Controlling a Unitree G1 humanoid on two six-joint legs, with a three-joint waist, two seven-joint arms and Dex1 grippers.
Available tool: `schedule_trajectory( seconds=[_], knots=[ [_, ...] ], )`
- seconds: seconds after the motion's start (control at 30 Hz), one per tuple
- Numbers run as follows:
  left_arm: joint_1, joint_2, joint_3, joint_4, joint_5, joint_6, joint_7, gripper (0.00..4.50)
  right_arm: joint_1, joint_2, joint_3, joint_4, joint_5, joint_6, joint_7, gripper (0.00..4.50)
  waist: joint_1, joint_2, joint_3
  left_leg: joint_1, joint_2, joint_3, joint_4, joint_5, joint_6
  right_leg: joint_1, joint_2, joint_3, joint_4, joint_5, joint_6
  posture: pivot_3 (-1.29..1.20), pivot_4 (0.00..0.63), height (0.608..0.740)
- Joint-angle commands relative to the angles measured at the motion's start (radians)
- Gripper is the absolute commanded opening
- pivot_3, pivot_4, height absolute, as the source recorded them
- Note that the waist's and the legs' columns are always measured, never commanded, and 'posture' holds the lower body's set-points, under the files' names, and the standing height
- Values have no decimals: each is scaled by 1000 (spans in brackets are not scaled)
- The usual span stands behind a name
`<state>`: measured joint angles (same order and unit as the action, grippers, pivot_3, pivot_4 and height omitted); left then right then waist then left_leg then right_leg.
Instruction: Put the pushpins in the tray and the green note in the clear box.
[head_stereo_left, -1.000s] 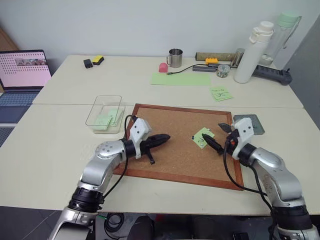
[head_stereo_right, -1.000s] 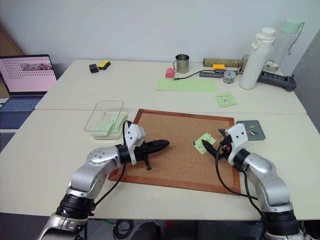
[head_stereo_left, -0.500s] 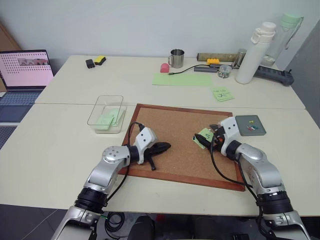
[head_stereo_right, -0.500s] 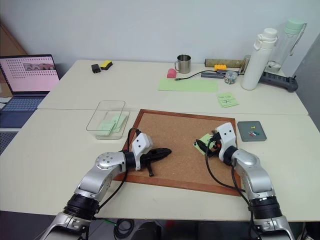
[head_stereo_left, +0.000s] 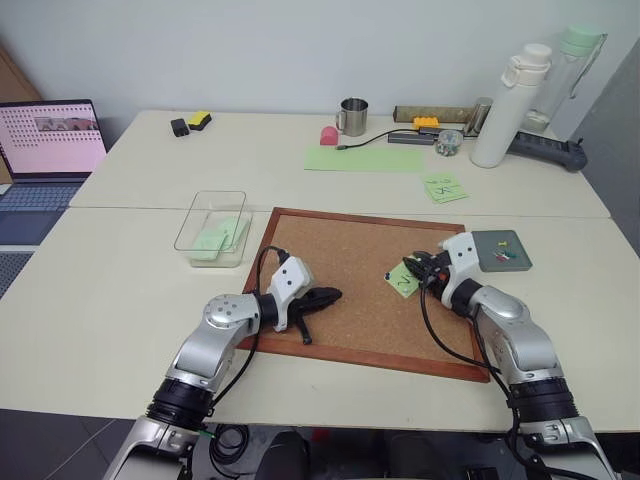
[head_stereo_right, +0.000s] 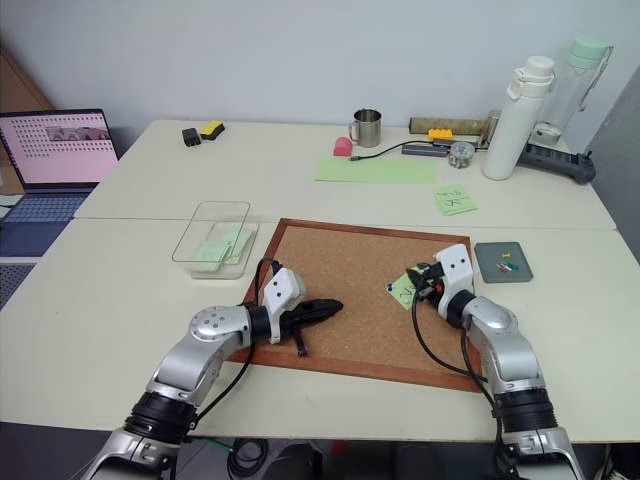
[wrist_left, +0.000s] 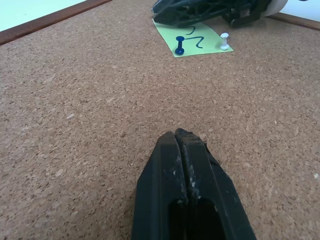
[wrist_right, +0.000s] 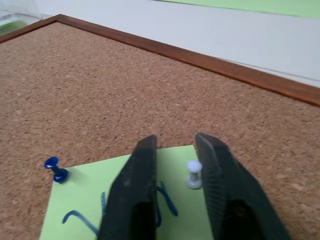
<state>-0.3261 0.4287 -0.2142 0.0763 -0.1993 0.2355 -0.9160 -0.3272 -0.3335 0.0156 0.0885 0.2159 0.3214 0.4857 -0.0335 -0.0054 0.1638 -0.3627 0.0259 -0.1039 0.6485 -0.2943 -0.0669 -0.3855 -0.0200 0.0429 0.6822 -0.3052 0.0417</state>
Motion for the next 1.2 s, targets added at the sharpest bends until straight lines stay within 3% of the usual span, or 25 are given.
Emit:
schedule_trajectory(
  seconds=[0.03,0.37,0.7,0.97,1.2],
  knots=[
    [4,-1,-28,13,20,4,-12,0,-18,-4,-30,-8,-2,-35,-5,56,0,0,0,0,0,0,0,0,0,0,0,0,0,0,0,0,150,740],
    [-3,8,-35,36,38,6,-28,0,-16,37,-79,-167,114,-30,16,6,0,0,0,0,0,0,0,0,0,0,0,0,0,0,0,0,150,740],
    [2,1,-36,39,36,-9,-30,0,9,-1,-124,-217,111,5,-13,6,1,0,0,0,0,-1,0,0,0,0,0,-1,0,0,0,0,150,740],
    [10,8,-39,31,38,-18,-33,0,-83,-91,-257,5,25,29,-190,6,1,0,0,0,0,0,0,0,0,0,0,0,0,0,0,0,150,740],
    [21,12,-35,10,34,-16,-31,0,-116,-136,-300,161,45,80,-188,6,0,1,0,0,0,2,-1,0,0,0,0,1,-1,0,0,0,150,740]
  ],
)
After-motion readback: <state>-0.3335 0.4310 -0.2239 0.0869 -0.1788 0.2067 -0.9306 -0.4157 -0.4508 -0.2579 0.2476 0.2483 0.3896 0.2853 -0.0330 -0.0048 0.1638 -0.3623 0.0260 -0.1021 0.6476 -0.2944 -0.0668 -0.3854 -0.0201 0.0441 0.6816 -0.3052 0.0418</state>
